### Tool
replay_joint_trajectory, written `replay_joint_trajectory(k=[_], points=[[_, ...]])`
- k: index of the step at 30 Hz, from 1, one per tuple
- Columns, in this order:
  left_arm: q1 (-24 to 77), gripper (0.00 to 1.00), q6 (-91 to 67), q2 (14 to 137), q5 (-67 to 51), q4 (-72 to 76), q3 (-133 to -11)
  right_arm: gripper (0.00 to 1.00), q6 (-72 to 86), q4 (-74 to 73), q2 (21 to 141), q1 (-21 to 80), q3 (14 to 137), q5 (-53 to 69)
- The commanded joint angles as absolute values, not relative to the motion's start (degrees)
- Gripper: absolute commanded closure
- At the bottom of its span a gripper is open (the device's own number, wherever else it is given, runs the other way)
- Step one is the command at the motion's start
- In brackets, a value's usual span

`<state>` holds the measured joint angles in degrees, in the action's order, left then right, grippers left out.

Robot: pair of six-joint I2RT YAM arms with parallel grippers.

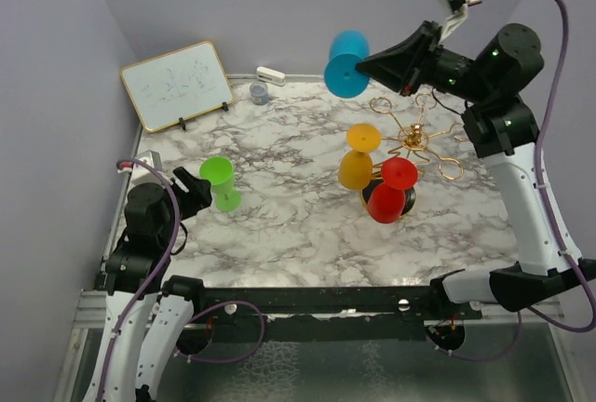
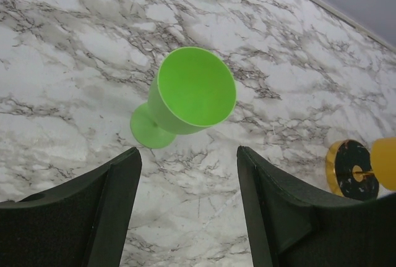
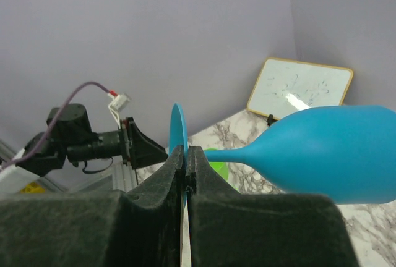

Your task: Take the wine glass off the wine glass rack

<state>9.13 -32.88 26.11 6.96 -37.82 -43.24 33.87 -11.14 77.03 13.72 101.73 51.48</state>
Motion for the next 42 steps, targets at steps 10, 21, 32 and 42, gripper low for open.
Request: replay_joint_trajectory(k=[10, 21, 32, 42], points=[[9.27, 0.31, -49.81, 26.24, -14.15, -35.94, -57.52, 0.99, -7.84, -12.93, 73.73, 53.58, 83.49, 6.86], [9.32, 0.3, -65.76, 19.23, -28.21, -38.25, -50.37, 0.99, -27.53, 15.23, 66.79, 70.32, 54.94, -14.2], [9.32, 0.3, -77.26, 13.65, -33.19, -32.77, -40.8, 0.99, -41.51, 39.97, 65.23, 78.89, 36.72, -10.89], [9.32, 0.3, -77.99, 14.24, -34.43, -31.99, -38.96, 0.99, -51.47, 53.49, 73.91, 85.89, 36.62, -18.41]])
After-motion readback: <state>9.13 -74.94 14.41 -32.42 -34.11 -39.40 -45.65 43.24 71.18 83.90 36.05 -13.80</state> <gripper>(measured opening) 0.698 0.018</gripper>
